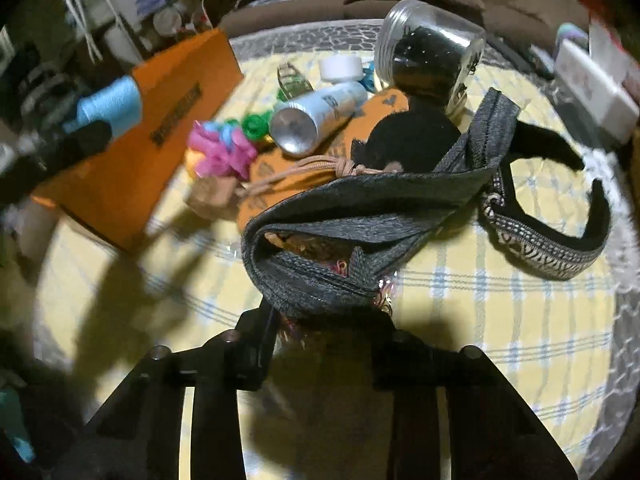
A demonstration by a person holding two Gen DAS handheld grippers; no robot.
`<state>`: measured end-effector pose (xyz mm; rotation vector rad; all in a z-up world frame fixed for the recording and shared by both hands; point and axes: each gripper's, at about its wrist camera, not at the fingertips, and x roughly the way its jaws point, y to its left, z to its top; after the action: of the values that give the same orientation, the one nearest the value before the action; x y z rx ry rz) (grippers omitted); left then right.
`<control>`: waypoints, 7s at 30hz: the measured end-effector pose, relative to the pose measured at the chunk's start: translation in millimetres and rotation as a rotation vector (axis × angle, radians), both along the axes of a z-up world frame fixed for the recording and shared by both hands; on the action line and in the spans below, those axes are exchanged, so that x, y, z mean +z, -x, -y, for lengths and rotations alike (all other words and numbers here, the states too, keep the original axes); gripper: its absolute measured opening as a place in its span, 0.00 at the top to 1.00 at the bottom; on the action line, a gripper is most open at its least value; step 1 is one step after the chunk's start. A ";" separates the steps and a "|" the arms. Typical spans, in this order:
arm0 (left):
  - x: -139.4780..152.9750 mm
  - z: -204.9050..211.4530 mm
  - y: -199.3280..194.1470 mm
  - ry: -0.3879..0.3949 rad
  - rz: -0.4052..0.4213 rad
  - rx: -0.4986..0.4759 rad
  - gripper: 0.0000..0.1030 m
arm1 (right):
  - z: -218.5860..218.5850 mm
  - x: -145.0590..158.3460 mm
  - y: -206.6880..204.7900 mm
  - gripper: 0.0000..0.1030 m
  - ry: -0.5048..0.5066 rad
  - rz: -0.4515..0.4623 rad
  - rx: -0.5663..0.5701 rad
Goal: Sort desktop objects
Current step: 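Carry the blue roller to the box with the left tool while the right grasps the grey sock, then open the left tool to drop the blue roller while the right lifts the rubber-band bag, then grasp the brown cord with the left tool while the right holds the rubber-band bag, then carry the grey strap and rubber-band bag over the box and open both tools, then move the right tool to the pink mesh roller and grasp it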
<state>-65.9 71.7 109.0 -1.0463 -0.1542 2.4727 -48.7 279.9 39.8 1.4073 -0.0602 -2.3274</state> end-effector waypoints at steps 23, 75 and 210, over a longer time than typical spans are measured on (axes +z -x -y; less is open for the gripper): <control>-4.4 95.5 14.7 -0.028 0.046 0.167 0.69 | -1.9 98.4 13.4 0.77 0.760 -0.155 0.010; -10.7 13.1 30.0 -0.068 0.013 0.006 0.96 | 10.2 150.4 6.3 0.78 0.861 -0.295 0.010; -1.4 40.4 14.3 -0.094 0.042 0.127 0.00 | -15.4 69.1 37.8 0.13 0.146 -0.187 -0.197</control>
<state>-80.2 31.3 107.7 -1.0787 -0.3570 2.5296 -86.5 295.3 108.9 1.1540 -0.3207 -2.5460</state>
